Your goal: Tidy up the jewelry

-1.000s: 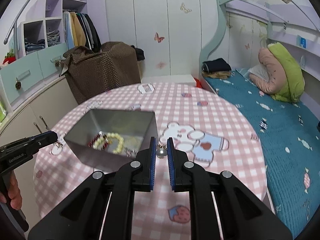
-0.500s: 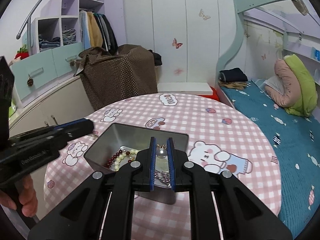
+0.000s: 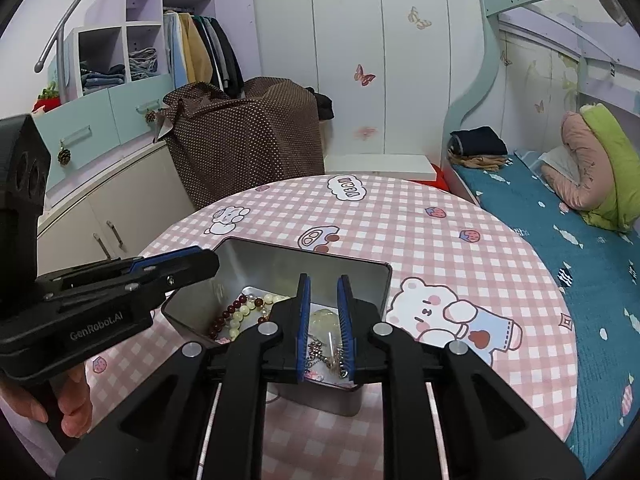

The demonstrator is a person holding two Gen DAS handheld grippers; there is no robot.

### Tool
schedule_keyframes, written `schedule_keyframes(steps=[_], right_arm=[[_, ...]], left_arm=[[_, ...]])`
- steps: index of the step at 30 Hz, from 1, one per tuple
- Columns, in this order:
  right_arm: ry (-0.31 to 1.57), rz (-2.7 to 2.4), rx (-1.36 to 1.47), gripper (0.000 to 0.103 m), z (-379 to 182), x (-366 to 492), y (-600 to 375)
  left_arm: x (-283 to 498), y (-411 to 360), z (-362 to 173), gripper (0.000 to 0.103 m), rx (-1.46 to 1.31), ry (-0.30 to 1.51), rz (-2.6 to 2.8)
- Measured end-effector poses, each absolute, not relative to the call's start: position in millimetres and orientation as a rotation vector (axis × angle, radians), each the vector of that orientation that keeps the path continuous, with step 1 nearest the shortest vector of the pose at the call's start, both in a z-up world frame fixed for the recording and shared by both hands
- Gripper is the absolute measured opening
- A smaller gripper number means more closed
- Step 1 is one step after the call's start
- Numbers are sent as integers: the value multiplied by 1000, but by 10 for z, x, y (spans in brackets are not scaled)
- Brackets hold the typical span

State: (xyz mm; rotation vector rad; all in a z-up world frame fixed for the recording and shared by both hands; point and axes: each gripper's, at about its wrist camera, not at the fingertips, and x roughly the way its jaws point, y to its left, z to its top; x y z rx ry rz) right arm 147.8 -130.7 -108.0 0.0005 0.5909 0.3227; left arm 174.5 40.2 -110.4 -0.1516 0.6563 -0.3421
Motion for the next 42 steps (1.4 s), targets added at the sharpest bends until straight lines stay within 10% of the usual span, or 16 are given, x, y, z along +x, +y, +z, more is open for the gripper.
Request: schedule_keyframes(steps=[3,5,29,35,42], right_arm=[[592,259,15,51,-1084,1492,-1404],[599,243,30,52,-1097,1506,-1485],[610,132,64,58,-1077,1235,-1832],[610,92,40,88,-1081,1083,-1838],[622,90,27,89,-1133,839,-1843]], left_arm=[[1749,417,-1089,55,-159,641,-328],[1741,441,-1087,68,-169,632,-320],[1502,593,-1152,84,-162,650,-238],[1354,619,-1180,88,-160,659,-234],[1101,629,-1266,91,-135,682,-230]])
